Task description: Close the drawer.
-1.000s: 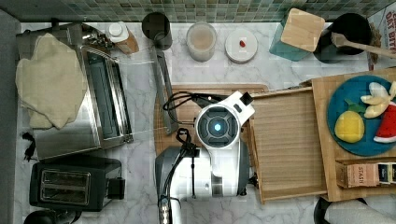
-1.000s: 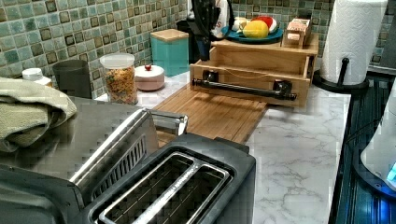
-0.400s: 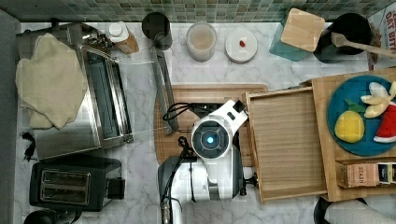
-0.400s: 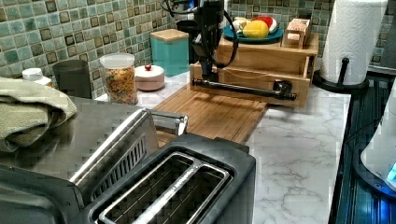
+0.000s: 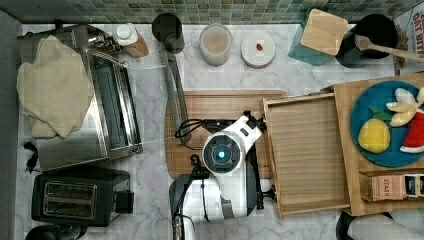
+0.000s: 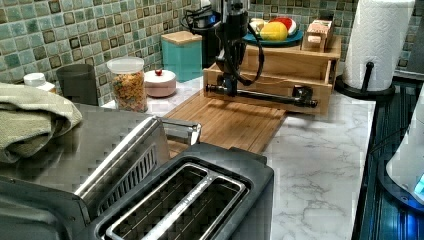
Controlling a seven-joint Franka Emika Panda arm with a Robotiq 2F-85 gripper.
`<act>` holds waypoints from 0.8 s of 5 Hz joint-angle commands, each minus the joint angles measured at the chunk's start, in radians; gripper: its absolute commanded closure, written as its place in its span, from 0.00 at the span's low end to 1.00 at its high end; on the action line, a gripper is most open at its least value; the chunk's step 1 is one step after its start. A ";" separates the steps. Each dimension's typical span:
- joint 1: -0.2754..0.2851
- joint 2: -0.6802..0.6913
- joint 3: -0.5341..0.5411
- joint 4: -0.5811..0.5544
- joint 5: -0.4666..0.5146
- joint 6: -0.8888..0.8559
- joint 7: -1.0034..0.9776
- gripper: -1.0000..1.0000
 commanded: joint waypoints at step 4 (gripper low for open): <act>-0.102 0.029 -0.124 -0.068 -0.156 0.134 -0.157 1.00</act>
